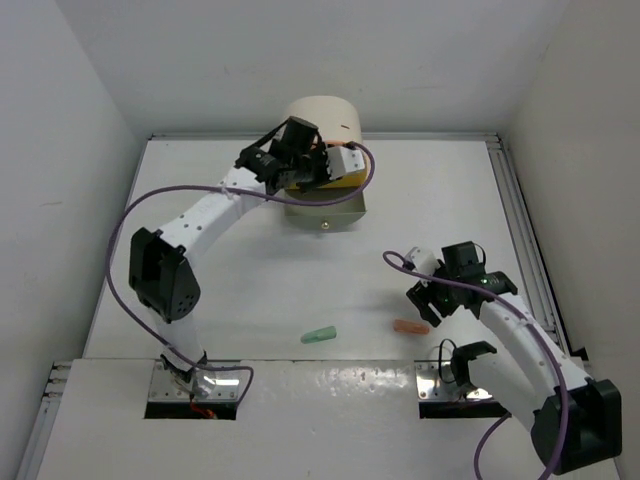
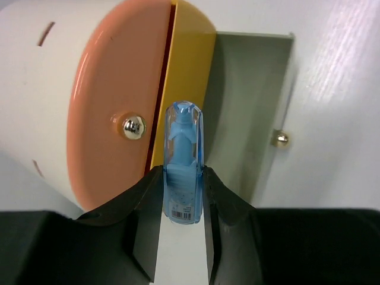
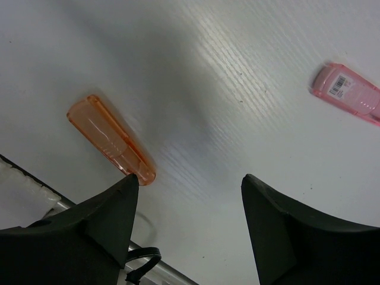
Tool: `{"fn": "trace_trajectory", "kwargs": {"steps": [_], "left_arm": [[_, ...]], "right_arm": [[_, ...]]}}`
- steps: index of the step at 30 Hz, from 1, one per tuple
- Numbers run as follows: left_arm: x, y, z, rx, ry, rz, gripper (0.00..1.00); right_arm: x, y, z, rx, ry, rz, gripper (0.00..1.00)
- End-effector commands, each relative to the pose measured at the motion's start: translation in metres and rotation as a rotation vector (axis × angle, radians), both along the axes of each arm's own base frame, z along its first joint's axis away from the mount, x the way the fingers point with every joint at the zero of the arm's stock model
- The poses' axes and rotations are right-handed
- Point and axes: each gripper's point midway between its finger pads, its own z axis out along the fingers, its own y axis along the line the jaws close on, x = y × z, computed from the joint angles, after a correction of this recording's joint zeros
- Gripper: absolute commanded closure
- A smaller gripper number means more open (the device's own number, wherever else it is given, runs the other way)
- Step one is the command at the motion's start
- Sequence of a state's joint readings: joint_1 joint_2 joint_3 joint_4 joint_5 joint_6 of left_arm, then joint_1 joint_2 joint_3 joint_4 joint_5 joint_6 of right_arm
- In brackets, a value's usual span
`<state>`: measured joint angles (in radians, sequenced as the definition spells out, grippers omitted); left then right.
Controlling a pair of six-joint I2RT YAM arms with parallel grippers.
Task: Sort the stationery into containers
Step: Place the stationery in the drawer, then pick up the stationery from the center of the board.
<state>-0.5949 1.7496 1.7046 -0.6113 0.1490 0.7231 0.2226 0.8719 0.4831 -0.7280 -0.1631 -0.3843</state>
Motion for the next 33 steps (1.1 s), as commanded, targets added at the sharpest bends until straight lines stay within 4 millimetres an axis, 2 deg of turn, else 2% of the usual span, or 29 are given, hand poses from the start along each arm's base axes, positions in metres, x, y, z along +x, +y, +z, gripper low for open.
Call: {"fn": "trace_trajectory", "kwargs": {"steps": [1, 4, 11, 13, 14, 16, 17, 19, 20, 22, 23, 25, 26, 27, 28, 29, 33], "left_arm": [[0.02, 0.014, -0.049, 0.1, 0.089, 0.103, 0.83], [0.037, 0.01, -0.062, 0.105, 0.074, 0.121, 0.82], [0.05, 0.002, -0.094, 0.14, 0.104, 0.113, 0.78], [0.052, 0.002, -0.097, 0.143, 0.11, 0.115, 0.69], [0.052, 0.003, -0.095, 0.139, 0.109, 0.113, 0.59], [0.049, -0.001, -0.091, 0.116, 0.12, 0.104, 0.47], [0.05, -0.005, -0.074, 0.089, 0.098, 0.106, 0.39], [0.048, -0.007, -0.056, 0.059, 0.093, 0.119, 0.36], [0.048, -0.011, -0.03, 0.021, 0.059, 0.121, 0.35], [0.042, -0.011, -0.008, -0.025, 0.058, 0.14, 0.34], [0.038, -0.009, 0.018, -0.072, 0.037, 0.157, 0.34], [0.031, -0.002, 0.037, -0.121, 0.033, 0.179, 0.34], [0.023, 0.008, 0.053, -0.151, 0.024, 0.193, 0.34], [0.019, 0.012, 0.057, -0.179, 0.038, 0.203, 0.34], [0.017, 0.012, 0.046, -0.173, 0.065, 0.209, 0.34], [0.006, 0.032, 0.064, -0.203, 0.043, 0.234, 0.34], [-0.01, 0.062, 0.062, -0.233, 0.075, 0.288, 0.34]], "right_arm": [[0.018, 0.004, 0.007, -0.012, -0.065, 0.055, 0.31], [0.022, 0.008, 0.008, -0.017, -0.067, 0.067, 0.31], [0.022, 0.01, 0.0, -0.032, -0.04, 0.085, 0.3], [0.022, 0.013, -0.001, -0.032, -0.038, 0.101, 0.29], [0.02, 0.014, -0.003, -0.032, -0.025, 0.112, 0.28], [0.02, 0.019, 0.0, -0.026, -0.02, 0.13, 0.28], [0.019, 0.022, 0.0, -0.025, -0.007, 0.133, 0.28], [0.018, 0.026, 0.002, -0.028, 0.005, 0.149, 0.28], [0.017, 0.028, 0.001, -0.032, 0.019, 0.155, 0.28], [0.015, 0.031, 0.0, -0.051, 0.027, 0.177, 0.29], [0.011, 0.033, -0.003, -0.071, 0.043, 0.198, 0.29], [0.007, 0.035, -0.005, -0.084, 0.06, 0.214, 0.29], [0.006, 0.036, -0.006, -0.094, 0.066, 0.224, 0.29], [0.001, 0.038, -0.01, -0.11, 0.088, 0.245, 0.29], [-0.001, 0.039, -0.011, -0.118, 0.097, 0.247, 0.28], [-0.001, 0.04, -0.011, -0.122, 0.103, 0.251, 0.28], [-0.011, 0.049, -0.015, -0.122, 0.139, 0.283, 0.28]]}}
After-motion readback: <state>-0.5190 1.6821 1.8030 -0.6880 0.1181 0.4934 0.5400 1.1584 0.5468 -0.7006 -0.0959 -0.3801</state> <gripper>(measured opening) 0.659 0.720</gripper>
